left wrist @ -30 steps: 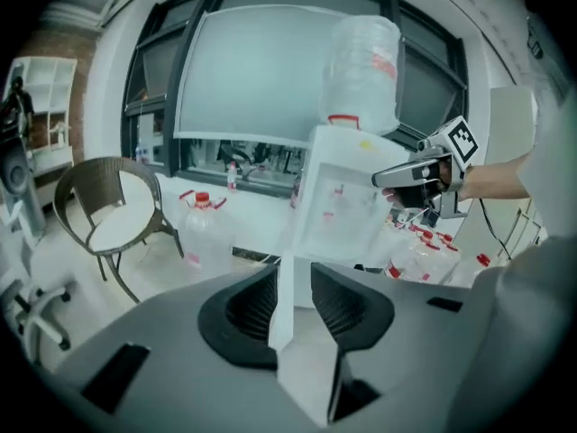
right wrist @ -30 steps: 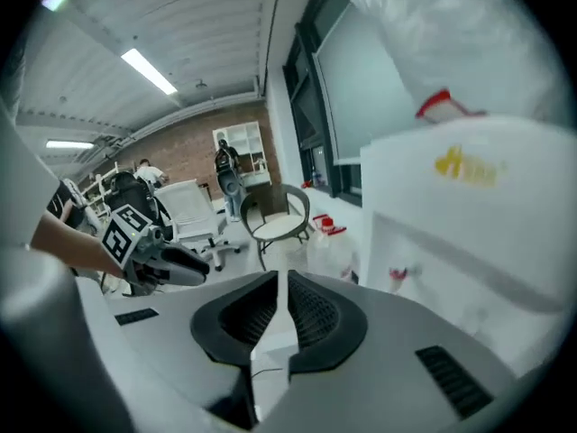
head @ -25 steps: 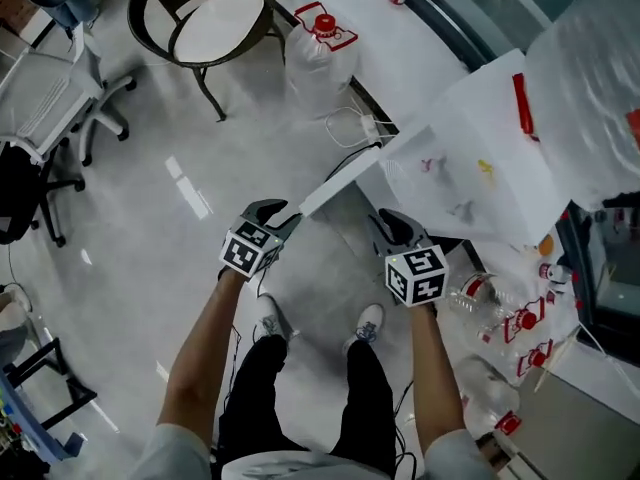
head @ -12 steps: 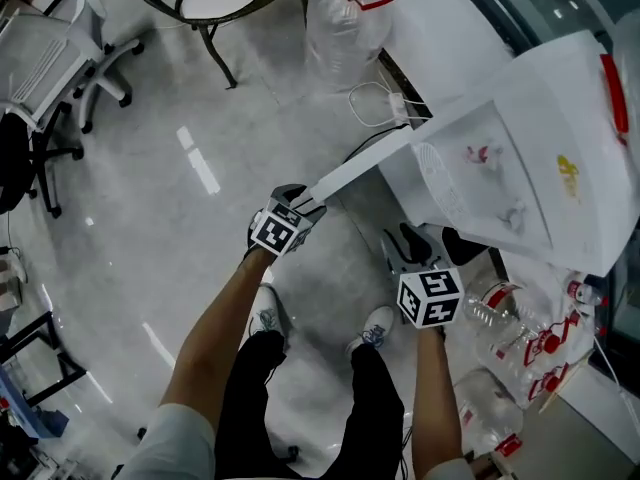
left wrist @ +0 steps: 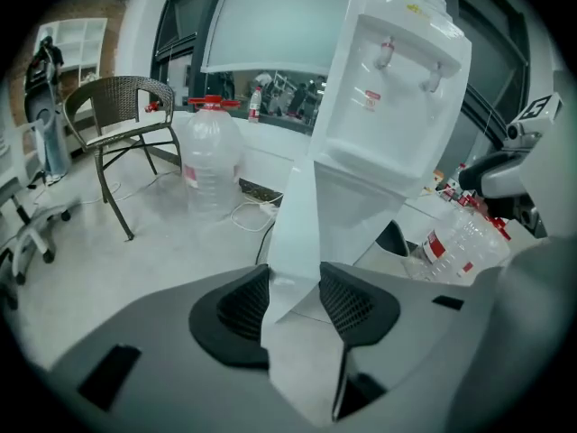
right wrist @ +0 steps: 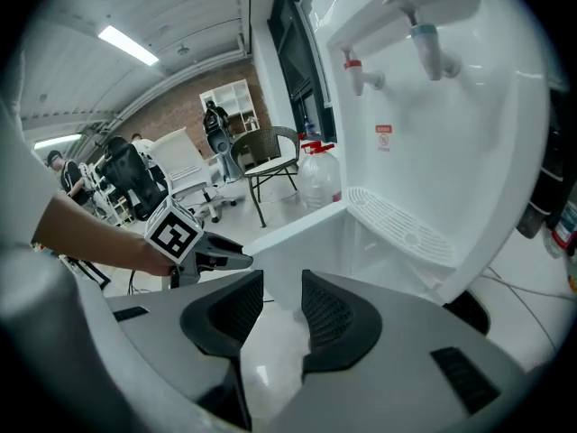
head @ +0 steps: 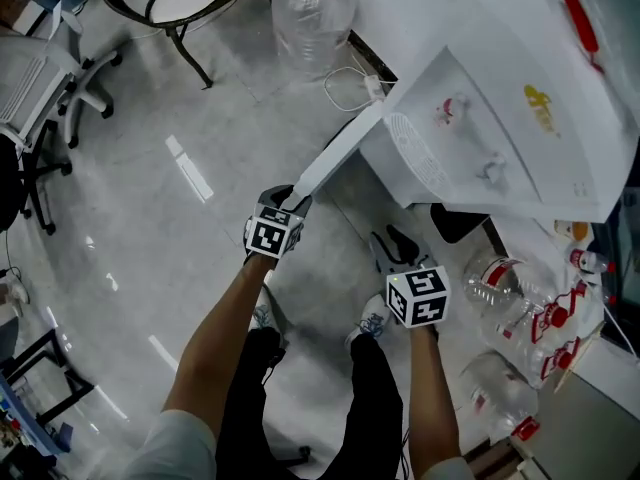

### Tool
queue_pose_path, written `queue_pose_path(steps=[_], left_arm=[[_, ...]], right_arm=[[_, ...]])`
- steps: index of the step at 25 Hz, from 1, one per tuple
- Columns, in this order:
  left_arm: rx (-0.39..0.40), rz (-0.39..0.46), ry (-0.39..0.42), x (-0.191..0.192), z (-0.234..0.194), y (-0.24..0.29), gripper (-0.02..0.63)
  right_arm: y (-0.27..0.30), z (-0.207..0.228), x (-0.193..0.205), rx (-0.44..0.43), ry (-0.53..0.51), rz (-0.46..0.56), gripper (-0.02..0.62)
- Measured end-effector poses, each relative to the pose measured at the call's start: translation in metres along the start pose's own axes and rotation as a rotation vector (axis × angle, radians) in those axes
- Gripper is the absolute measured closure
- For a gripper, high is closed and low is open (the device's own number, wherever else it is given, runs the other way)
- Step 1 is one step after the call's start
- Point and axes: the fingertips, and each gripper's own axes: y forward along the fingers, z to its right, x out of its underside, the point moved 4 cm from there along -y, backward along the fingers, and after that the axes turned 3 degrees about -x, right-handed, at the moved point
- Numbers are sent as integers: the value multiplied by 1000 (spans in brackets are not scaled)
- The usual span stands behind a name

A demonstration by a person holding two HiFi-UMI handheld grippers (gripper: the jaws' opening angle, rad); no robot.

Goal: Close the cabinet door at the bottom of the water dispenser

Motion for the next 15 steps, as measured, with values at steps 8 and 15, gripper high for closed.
queue_pose_path(steps=[8,15], left_arm=[[23,10,-81,13,61,4,419],[71,-29,-75,14,121,18,416]], right_arm=[[-44,23,28,79,83,55,439],[-86,48,63,141,182,109,439]])
